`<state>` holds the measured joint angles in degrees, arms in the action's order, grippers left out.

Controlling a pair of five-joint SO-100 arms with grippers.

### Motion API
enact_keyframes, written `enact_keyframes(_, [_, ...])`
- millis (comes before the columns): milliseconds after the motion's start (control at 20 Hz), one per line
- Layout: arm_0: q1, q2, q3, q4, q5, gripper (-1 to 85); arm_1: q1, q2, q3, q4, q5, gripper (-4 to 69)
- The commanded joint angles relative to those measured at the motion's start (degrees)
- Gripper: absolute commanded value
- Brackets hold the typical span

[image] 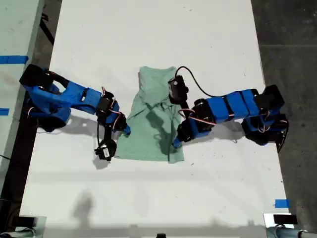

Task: Fold tshirt

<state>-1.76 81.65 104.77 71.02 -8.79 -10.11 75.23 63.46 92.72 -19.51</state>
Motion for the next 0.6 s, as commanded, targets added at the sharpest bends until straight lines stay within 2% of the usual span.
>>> enact_keyframes(0, [-0.8, 2.6, 0.0, -1.1, -1.3, 0.1, -1.3, 5.1, 0.1, 0.7, 1.0, 26.8])
enact_keyframes(350, [0.8, 18.0, 4.2, 2.1, -3.7, 0.0, -1.1, 5.0, 1.3, -0.5, 0.4, 26.2])
enact_keyframes(550, [0.5, 25.8, 4.7, 6.5, -3.7, 0.0, -1.1, 5.1, 1.3, -0.5, 0.3, 26.2])
